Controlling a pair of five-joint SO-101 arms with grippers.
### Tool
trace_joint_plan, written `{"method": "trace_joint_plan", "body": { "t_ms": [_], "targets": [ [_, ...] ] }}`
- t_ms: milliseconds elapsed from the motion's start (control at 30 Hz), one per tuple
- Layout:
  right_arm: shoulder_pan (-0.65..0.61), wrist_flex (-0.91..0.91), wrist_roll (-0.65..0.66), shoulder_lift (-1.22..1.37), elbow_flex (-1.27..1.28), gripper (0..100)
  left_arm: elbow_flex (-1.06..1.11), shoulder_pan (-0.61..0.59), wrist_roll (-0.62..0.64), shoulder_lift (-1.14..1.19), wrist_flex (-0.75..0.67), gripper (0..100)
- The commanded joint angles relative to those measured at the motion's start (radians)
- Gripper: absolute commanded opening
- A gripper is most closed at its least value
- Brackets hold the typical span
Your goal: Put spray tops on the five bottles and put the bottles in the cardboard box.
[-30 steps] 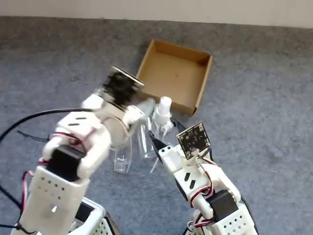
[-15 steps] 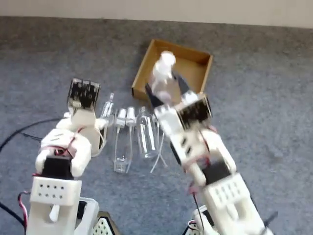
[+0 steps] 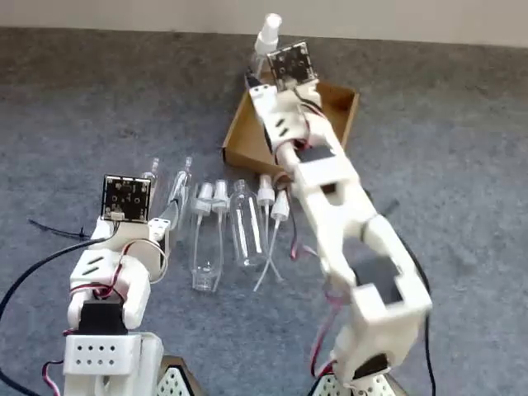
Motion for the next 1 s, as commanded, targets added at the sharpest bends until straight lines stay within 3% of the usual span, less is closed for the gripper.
{"method": "trace_joint_plan", "body": {
  "t_ms": [0,67,233,400,867,967],
  "targets": [
    [0.041,-0.025,-0.129,0.177,-0.289,0.5,-0.002,-0.002,0.005,-0.019,-0.023,20],
    [0.047,-0.022,-0.161,0.283,-0.41,0.5,-0.002,-0.002,0.003,-0.018,-0.023,20],
    [0.048,-0.022,-0.06,0.487,-0.628,0.5,-0.001,-0.002,0.003,-0.018,-0.023,20],
    [0.056,-0.021,-0.048,0.619,-0.748,0.5,-0.001,-0.002,0.003,-0.018,-0.023,20],
    [0.079,-0.016,-0.046,0.662,-0.765,0.8,-0.001,-0.002,0.003,-0.018,-0.023,20],
    [0.077,0.038,-0.046,0.656,-0.766,6.4,-0.001,-0.002,0.003,-0.018,-0.023,20]
  ]
}}
